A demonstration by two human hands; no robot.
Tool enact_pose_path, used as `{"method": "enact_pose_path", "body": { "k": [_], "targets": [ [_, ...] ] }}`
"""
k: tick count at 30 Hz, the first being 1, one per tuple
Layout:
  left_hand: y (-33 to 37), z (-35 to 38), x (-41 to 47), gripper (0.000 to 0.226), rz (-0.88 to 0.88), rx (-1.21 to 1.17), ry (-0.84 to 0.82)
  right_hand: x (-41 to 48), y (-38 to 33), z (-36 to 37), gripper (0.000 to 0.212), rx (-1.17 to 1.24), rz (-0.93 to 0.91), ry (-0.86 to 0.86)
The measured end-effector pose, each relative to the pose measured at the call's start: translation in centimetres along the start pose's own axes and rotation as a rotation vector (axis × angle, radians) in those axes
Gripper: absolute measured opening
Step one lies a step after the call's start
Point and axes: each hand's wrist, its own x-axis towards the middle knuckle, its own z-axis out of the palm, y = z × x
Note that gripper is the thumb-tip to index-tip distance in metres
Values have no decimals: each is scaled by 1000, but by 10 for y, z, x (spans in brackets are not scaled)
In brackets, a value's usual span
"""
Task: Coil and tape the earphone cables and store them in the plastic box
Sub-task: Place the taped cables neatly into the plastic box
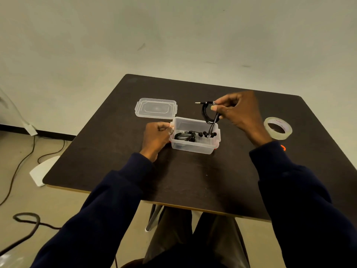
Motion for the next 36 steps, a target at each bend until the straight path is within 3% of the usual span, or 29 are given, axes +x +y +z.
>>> {"method": "enact_pose_path", "body": {
  "k": [5, 10, 14, 17, 21, 26, 33, 36],
  "targets": [
    [3, 5, -2, 13, -31, -23, -11, -4, 21, 11, 18, -178, -100, -97],
    [6, 5, -4, 12, -48, -30, -31, -15, 38, 26, 20, -526, -276, -265],
    [6, 4, -4, 13, -55, -33, -40, -17, 32, 31, 23, -703, -303, -434],
    [6, 3, -4, 13, -59, -50, -50, -11, 27, 32, 38, -792, -281, -563],
    [7, 4, -5, 10, -52, -62, -55, 0, 29, 32, 36, -783, -231, -730],
    [8, 3, -5, 16, -56, -66, -62, 0, 15, 27, 16, -750, -193, -675],
    [8, 1, -5, 14, -60, -74, -77, -3, 14, 34, 53, -765, -252, -623],
    [8, 1, -5, 12, -64, -83, -81, -2, 17, 38, 48, -774, -237, -668]
  ]
}}
